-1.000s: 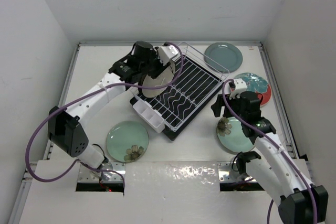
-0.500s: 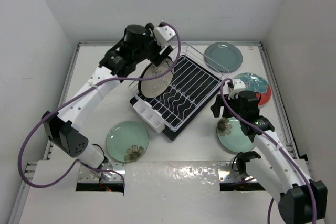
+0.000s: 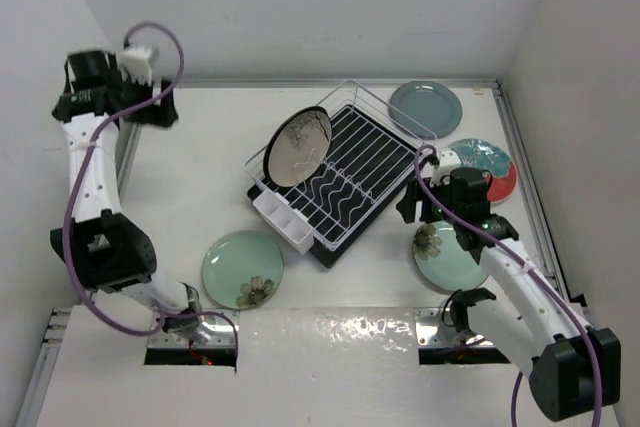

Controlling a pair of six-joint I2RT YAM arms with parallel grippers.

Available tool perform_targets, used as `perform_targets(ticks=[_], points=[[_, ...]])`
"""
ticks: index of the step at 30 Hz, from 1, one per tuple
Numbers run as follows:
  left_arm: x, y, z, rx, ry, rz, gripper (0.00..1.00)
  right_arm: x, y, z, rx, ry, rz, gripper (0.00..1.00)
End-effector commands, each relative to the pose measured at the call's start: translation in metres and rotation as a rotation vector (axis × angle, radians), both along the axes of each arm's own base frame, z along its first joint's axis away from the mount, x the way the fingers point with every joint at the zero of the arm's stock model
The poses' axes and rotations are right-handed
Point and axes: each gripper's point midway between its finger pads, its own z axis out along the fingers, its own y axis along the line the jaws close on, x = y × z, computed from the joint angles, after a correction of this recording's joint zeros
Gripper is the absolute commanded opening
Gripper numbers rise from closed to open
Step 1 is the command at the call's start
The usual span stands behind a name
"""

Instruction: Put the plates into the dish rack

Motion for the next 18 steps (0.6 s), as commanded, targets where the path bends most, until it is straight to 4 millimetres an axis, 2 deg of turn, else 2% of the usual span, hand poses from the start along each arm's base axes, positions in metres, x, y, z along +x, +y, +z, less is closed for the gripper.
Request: perform_targets(ticks=[1, 4, 5, 8, 10, 12, 16, 18], points=[[-0.092, -0.036, -0.105, -0.130, 0.382, -0.303, 0.81, 0.016, 0.011, 0.031, 0.018, -0.077, 0.051, 0.71], [-0.128, -0.031, -0.153, -0.039, 0.461, -0.344, 0.82, 0.016, 0.011, 0.033, 0.015, -0.071, 0.058, 0.71], [-0.145, -0.032, -0.180, -0.036, 0.506, -0.346, 0.82, 0.016, 0.012, 0.033, 0.018, -0.070, 0.057, 0.71], [-0.177, -0.035, -0.218, -0.008, 0.579, -0.402, 0.81, 0.015, 0.012, 0.037, 0.033, -0.084, 0.051, 0.70], [-0.192, -0.039, -0.237, -0.002, 0.611, -0.422, 0.80, 0.012, 0.011, 0.033, 0.037, -0.082, 0.037, 0.69], [-0.194, -0.041, -0.247, 0.037, 0.603, -0.442, 0.80, 0.011, 0.009, 0.033, 0.043, -0.095, 0.020, 0.69], [-0.211, -0.053, -0.274, 0.067, 0.647, -0.497, 0.80, 0.004, 0.004, 0.025, 0.047, -0.082, -0.009, 0.68], [-0.212, -0.059, -0.282, 0.087, 0.647, -0.527, 0.80, 0.000, 0.003, 0.026, 0.049, -0.082, -0.016, 0.68]])
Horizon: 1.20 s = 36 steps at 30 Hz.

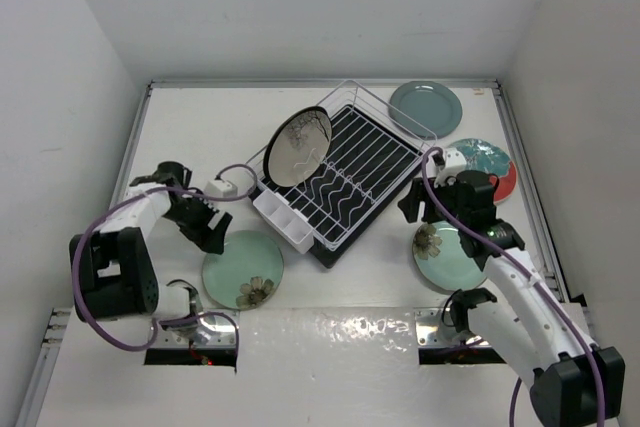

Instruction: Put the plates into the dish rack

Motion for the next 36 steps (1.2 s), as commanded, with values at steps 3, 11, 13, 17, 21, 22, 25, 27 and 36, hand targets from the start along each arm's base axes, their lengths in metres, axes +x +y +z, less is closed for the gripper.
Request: perform_targets(ticks=[3, 11, 13, 17, 21, 22, 25, 27, 36], points=[[0.008, -0.007, -0.021, 0.030, -0.070, -0.084, 0.78, -0.004, -0.005, 0.004, -0.005, -0.016, -0.034, 0.68], [0.004, -0.013, -0.044, 0.022, -0.013, -0.093, 0.62, -0.006, -0.011, 0.006, -0.040, -0.016, -0.041, 0.68], [0.002, -0.016, -0.046, 0.024, 0.010, -0.104, 0.59, -0.004, -0.011, 0.009, -0.041, -0.023, -0.040, 0.68], [-0.004, -0.021, -0.051, -0.010, 0.063, -0.105, 0.39, -0.001, -0.010, 0.011, -0.049, -0.034, -0.030, 0.68], [0.000, -0.014, -0.053, -0.038, 0.115, -0.065, 0.09, 0.001, -0.011, 0.017, -0.059, -0.039, -0.028, 0.68], [-0.001, -0.009, -0.053, -0.043, 0.135, -0.040, 0.00, 0.002, -0.011, 0.017, -0.062, -0.039, -0.027, 0.68], [0.013, 0.009, -0.044, -0.037, 0.104, 0.000, 0.00, 0.002, -0.012, 0.017, -0.070, -0.040, -0.028, 0.69], [0.029, 0.023, -0.032, -0.017, 0.055, -0.007, 0.00, 0.002, -0.012, 0.017, -0.072, -0.041, -0.029, 0.69], [0.077, 0.080, 0.047, 0.009, -0.081, 0.053, 0.00, 0.005, -0.011, 0.016, -0.060, -0.051, -0.031, 0.69]])
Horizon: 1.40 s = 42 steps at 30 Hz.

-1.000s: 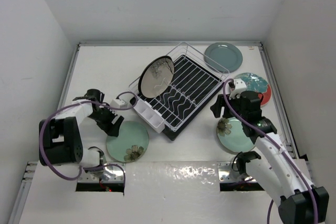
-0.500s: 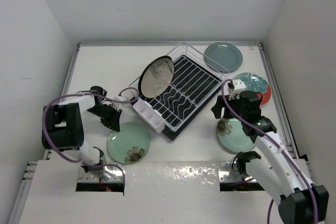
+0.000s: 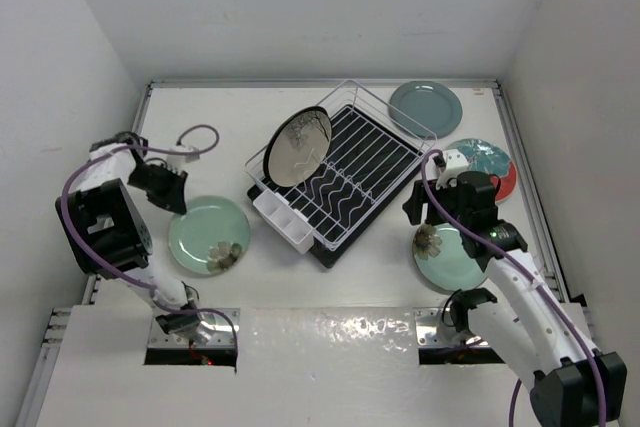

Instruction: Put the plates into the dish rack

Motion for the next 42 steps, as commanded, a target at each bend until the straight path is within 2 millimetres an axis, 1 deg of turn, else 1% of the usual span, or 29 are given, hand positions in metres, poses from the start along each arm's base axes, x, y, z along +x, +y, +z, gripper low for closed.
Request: perform_targets(ticks=[1, 3, 5, 8, 10, 11, 12, 13, 14, 16, 17, 22, 24, 27, 28, 29, 30, 31, 32, 33, 34, 35, 36, 37, 38, 39, 40, 41, 42], points=[[0.023, 0.018, 0.038, 0.061, -0.130, -0.048, 0.00, 0.012, 0.001, 0.019, 0.006, -0.069, -0.005, 0.69], [0.036, 0.024, 0.054, 0.090, -0.190, -0.039, 0.00, 0.012, 0.001, 0.019, 0.001, -0.071, -0.004, 0.69], [0.045, 0.033, 0.064, 0.135, -0.226, -0.010, 0.00, 0.014, 0.001, 0.020, -0.002, -0.075, -0.005, 0.69], [0.052, 0.033, 0.075, 0.117, -0.229, 0.015, 0.00, 0.016, 0.002, 0.021, -0.007, -0.076, 0.001, 0.69], [0.060, 0.031, 0.091, 0.101, -0.250, 0.027, 0.00, 0.019, 0.001, 0.024, -0.011, -0.084, 0.001, 0.69], [0.068, 0.032, 0.106, 0.096, -0.285, 0.041, 0.00, 0.020, 0.001, 0.025, -0.017, -0.085, 0.002, 0.70], [0.070, 0.031, 0.112, 0.091, -0.293, 0.048, 0.00, 0.021, 0.001, 0.025, -0.020, -0.086, 0.001, 0.70], [0.075, 0.034, 0.118, 0.104, -0.311, 0.060, 0.00, 0.022, 0.000, 0.026, -0.022, -0.087, -0.004, 0.71], [0.083, 0.039, 0.130, 0.126, -0.352, 0.094, 0.00, 0.023, 0.000, 0.026, -0.024, -0.090, -0.005, 0.71], [0.089, 0.044, 0.142, 0.153, -0.392, 0.131, 0.00, 0.025, 0.001, 0.027, -0.021, -0.097, 0.000, 0.71], [0.093, 0.045, 0.151, 0.166, -0.436, 0.139, 0.00, 0.025, 0.001, 0.026, -0.022, -0.098, 0.002, 0.71], [0.102, 0.045, 0.172, 0.184, -0.524, 0.184, 0.00, 0.028, 0.002, 0.027, -0.024, -0.097, 0.005, 0.71], [0.113, 0.048, 0.197, 0.200, -0.623, 0.227, 0.00, 0.030, 0.003, 0.027, -0.023, -0.097, 0.006, 0.71], [0.133, 0.050, 0.256, 0.216, -0.794, 0.347, 0.00, 0.031, 0.002, 0.025, -0.021, -0.089, -0.003, 0.71], [0.142, 0.041, 0.278, 0.219, -0.866, 0.345, 0.00, 0.032, 0.003, 0.025, -0.020, -0.088, -0.002, 0.71], [0.146, 0.035, 0.294, 0.218, -0.911, 0.355, 0.00, 0.032, 0.004, 0.024, -0.014, -0.085, 0.001, 0.71], [0.148, 0.029, 0.317, 0.205, -0.965, 0.394, 0.00, 0.032, 0.005, 0.023, -0.008, -0.085, 0.003, 0.71], [0.155, 0.007, 0.342, 0.182, -1.048, 0.377, 0.00, 0.032, 0.007, 0.023, -0.002, -0.085, 0.007, 0.71], [0.156, 0.003, 0.363, 0.187, -1.100, 0.423, 0.00, 0.033, 0.007, 0.023, 0.006, -0.086, 0.006, 0.71], [0.158, -0.006, 0.376, 0.180, -1.137, 0.429, 0.00, 0.033, 0.007, 0.023, 0.010, -0.088, 0.004, 0.71], [0.165, -0.025, 0.390, 0.156, -1.181, 0.413, 0.00, 0.033, 0.009, 0.023, 0.012, -0.088, 0.008, 0.71], [0.169, -0.031, 0.397, 0.160, -1.196, 0.421, 0.00, 0.034, 0.009, 0.025, 0.015, -0.091, 0.007, 0.71], [0.168, -0.033, 0.421, 0.176, -1.246, 0.445, 0.00, 0.033, 0.009, 0.024, 0.015, -0.088, 0.008, 0.71], [0.177, -0.053, 0.417, 0.160, -1.227, 0.413, 0.00, 0.033, 0.008, 0.023, 0.013, -0.086, 0.009, 0.71], [0.179, -0.059, 0.424, 0.154, -1.240, 0.415, 0.00, 0.032, 0.008, 0.023, 0.011, -0.085, 0.009, 0.71], [0.178, -0.065, 0.439, 0.138, -1.275, 0.425, 0.00, 0.030, 0.008, 0.019, 0.006, -0.075, 0.009, 0.71], [0.183, -0.077, 0.445, 0.128, -1.299, 0.423, 0.00, 0.030, 0.008, 0.019, 0.008, -0.076, 0.008, 0.71], [0.185, -0.078, 0.451, 0.139, -1.318, 0.444, 0.00, 0.029, 0.007, 0.017, 0.008, -0.073, 0.006, 0.71], [0.184, -0.083, 0.465, 0.137, -1.359, 0.445, 0.00, 0.027, 0.007, 0.014, 0.013, -0.066, 0.002, 0.71]])
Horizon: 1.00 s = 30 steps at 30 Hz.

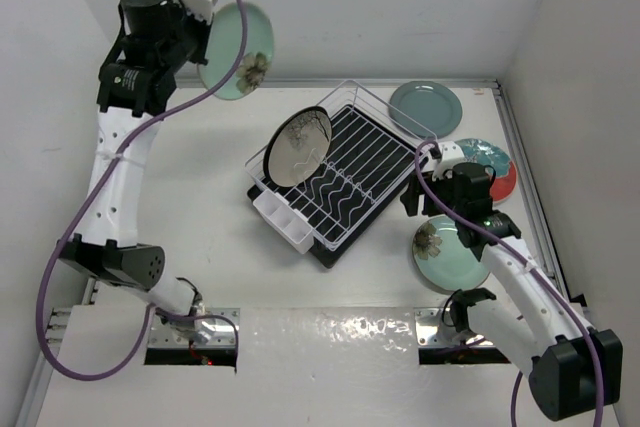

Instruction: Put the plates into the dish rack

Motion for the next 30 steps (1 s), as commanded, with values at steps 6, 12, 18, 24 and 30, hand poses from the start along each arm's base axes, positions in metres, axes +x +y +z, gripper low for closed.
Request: perform_targets(ticks=[6, 12, 18, 24, 30], points=[[0.016, -0.040, 0.121, -0.059, -0.389, 0.067, 0.00, 0.000, 0.006, 0.009, 0.048, -0.038, -0.002, 0.70], [-0.002, -0.118, 0.148, -0.082, -0.461, -0.091, 0.00, -0.004, 0.003, 0.007, 0.043, -0.033, -0.015, 0.70], [-0.020, -0.160, 0.147, -0.019, -0.487, -0.143, 0.00, -0.009, 0.000, 0.002, 0.050, -0.035, -0.030, 0.71], [-0.022, -0.186, 0.123, 0.024, -0.436, -0.210, 0.00, -0.013, -0.002, -0.002, 0.045, -0.027, -0.036, 0.71], [-0.031, -0.203, 0.073, 0.085, -0.318, -0.291, 0.00, -0.018, -0.007, -0.005, 0.017, -0.023, -0.041, 0.71]])
